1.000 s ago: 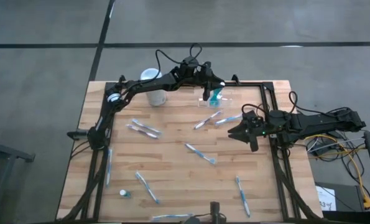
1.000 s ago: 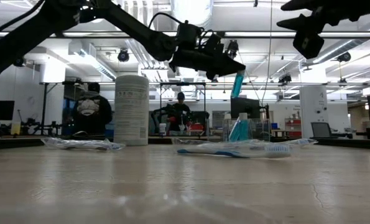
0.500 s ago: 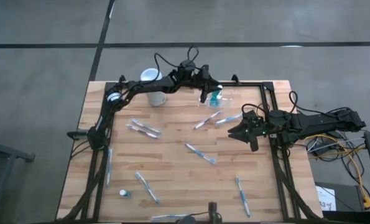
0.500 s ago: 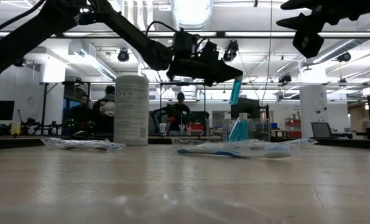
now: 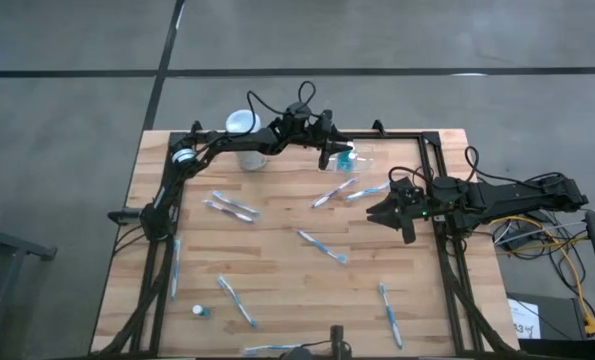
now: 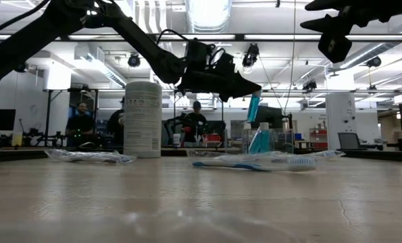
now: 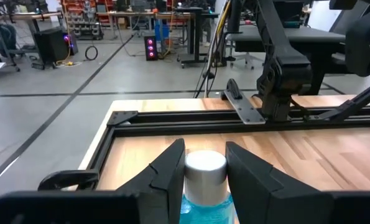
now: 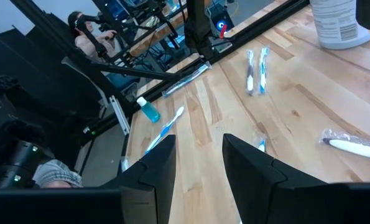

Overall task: Pick & Place toothbrushing station
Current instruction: Put the blue mouthwash into the middle of the transparent organizer

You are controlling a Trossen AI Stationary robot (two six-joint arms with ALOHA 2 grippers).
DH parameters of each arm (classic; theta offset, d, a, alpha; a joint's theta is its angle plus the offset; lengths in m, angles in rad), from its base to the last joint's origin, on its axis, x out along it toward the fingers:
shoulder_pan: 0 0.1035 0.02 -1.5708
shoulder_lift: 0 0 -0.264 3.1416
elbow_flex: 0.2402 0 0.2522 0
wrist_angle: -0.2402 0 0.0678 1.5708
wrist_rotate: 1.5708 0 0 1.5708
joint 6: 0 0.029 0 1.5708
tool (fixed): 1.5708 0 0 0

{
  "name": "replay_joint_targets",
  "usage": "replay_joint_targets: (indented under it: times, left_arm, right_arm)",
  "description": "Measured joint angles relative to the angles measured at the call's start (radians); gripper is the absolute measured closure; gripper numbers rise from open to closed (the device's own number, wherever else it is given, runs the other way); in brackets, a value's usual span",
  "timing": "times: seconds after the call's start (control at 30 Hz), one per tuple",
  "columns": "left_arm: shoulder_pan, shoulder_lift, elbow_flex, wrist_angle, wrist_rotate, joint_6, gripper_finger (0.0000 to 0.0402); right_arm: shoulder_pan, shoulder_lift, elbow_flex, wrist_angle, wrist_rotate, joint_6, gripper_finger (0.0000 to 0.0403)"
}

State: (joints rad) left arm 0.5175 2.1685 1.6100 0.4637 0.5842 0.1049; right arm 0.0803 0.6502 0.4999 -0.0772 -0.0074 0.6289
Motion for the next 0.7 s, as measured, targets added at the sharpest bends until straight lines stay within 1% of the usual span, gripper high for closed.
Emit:
replay_joint_targets:
  times: [0.23, 0.47, 0.6, 0.7]
  left_arm:
    - [0.001, 0.0, 0.0, 0.026, 0.0, 0.022, 0.0294]
    - [0.001, 0.0, -0.006, 0.023, 0.0, 0.012, 0.0294]
    - [0.003, -0.001, -0.003, 0.023, 0.0, 0.002, 0.0294]
    - [0.003, -0.006, -0.003, 0.022, -0.001, -0.024, 0.0294]
  right_arm:
    - [0.0, 0.0, 0.0, 0.001, 0.0, 0.005, 0.0275]
    - [0.0, 0.002, 0.001, 0.002, 0.019, 0.117, 0.0275]
    - [0.0, 0.002, 0.004, 0.007, 0.092, 0.187, 0.0275]
    - [0.0, 0.002, 0.018, 0.007, 0.2, 0.231, 0.0275]
